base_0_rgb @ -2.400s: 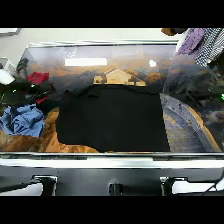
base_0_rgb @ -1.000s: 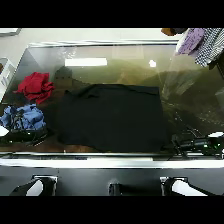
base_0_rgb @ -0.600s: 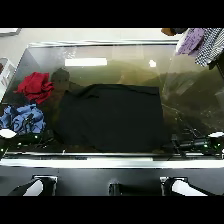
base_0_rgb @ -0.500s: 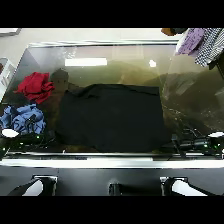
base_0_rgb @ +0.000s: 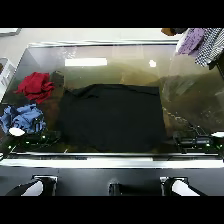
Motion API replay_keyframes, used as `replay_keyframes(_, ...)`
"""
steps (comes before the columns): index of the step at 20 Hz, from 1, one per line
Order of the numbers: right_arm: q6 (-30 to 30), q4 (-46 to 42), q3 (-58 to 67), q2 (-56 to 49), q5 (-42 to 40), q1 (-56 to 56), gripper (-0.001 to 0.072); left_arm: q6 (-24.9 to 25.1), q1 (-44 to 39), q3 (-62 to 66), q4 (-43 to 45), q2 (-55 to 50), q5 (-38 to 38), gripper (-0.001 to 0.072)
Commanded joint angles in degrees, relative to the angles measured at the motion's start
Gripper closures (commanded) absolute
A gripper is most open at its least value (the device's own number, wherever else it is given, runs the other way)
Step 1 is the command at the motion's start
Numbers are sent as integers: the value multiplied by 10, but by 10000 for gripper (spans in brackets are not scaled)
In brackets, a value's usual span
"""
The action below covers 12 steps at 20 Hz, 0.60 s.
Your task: Fold the clothes and pants, and hang the long-sleeved shirts on hangers.
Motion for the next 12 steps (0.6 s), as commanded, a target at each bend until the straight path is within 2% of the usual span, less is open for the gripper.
replay_keyframes(1, -41, 110, 0, 26, 1, 21, 684, 18, -7, 22, -61, -2, -2, 689)
replay_keyframes(3, -53, 167, 15, 44, -31, 89, 684, 11, -9, 65, -67, 10, -8, 690)
replay_keyframes(5, -38, 172, 69, 63, -83, 166, 684, -15, -9, 125, -66, 31, -4, 691)
replay_keyframes(9, 41, 108, 289, 96, -191, 247, 684, -75, -8, 298, -49, 76, 2, 691)
replay_keyframes(12, 90, 45, 484, 122, -233, 251, 684, -163, -8, 451, 27, 112, 1, 691)
